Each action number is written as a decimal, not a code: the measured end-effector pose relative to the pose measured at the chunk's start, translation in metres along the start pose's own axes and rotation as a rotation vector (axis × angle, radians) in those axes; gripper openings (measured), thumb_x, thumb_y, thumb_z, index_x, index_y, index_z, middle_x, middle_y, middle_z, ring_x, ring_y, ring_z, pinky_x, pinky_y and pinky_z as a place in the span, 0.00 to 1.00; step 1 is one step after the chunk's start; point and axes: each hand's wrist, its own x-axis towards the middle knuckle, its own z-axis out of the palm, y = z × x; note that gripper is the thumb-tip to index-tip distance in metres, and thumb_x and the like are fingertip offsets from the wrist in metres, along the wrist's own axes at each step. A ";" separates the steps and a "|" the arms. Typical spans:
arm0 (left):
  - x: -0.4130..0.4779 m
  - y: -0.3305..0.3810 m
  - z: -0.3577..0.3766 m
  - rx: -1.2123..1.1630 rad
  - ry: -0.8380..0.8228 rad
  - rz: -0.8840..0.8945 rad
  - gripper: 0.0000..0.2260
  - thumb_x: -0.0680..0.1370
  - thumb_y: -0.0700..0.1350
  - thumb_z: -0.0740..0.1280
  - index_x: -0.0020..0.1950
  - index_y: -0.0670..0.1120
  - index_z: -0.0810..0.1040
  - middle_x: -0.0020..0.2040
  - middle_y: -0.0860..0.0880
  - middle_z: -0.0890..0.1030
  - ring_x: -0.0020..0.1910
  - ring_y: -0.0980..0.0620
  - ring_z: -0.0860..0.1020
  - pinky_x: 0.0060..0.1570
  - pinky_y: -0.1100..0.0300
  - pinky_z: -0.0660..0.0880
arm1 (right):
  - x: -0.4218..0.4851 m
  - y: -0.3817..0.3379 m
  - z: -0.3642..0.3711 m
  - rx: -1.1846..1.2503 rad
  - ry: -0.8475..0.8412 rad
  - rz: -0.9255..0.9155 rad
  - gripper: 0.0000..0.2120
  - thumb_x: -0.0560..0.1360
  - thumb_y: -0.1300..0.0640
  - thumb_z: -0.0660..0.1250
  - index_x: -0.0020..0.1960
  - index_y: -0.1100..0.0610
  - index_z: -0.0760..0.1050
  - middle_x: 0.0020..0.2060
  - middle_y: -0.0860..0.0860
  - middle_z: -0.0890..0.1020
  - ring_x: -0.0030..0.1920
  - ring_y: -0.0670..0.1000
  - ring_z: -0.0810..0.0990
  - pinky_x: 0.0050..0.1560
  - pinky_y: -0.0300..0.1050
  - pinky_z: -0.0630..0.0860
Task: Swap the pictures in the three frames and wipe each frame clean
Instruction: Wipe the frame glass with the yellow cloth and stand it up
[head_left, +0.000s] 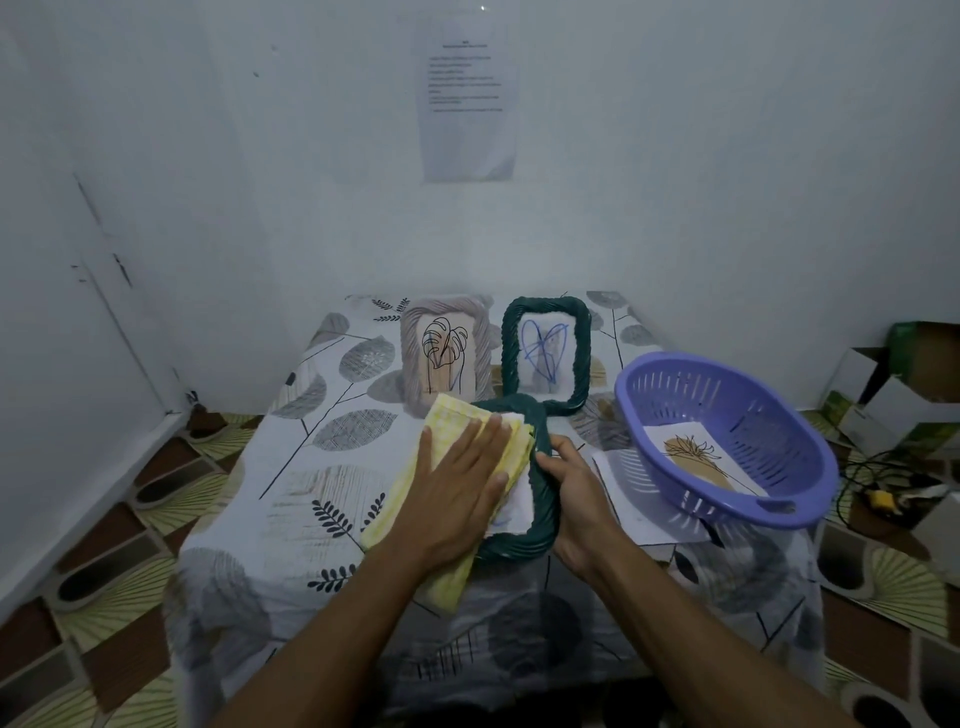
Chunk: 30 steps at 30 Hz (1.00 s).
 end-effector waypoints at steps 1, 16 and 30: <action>0.004 0.000 -0.004 -0.016 -0.013 0.004 0.27 0.78 0.62 0.31 0.77 0.59 0.39 0.77 0.62 0.38 0.75 0.62 0.35 0.71 0.39 0.32 | 0.000 -0.001 0.001 -0.006 0.002 -0.003 0.11 0.81 0.65 0.56 0.59 0.61 0.74 0.52 0.63 0.82 0.49 0.61 0.81 0.56 0.60 0.77; -0.012 -0.019 -0.004 -0.087 0.029 -0.004 0.31 0.77 0.66 0.32 0.76 0.60 0.57 0.76 0.65 0.47 0.76 0.62 0.42 0.71 0.44 0.28 | 0.014 -0.012 -0.007 -0.029 0.094 -0.043 0.10 0.81 0.63 0.55 0.57 0.58 0.74 0.51 0.62 0.83 0.48 0.62 0.81 0.55 0.64 0.77; -0.006 0.002 -0.004 -0.093 -0.096 0.217 0.27 0.80 0.63 0.39 0.75 0.58 0.62 0.77 0.62 0.48 0.76 0.62 0.41 0.72 0.48 0.30 | 0.018 -0.010 -0.007 0.022 0.075 -0.016 0.11 0.81 0.63 0.55 0.56 0.58 0.76 0.51 0.60 0.83 0.47 0.60 0.81 0.52 0.58 0.77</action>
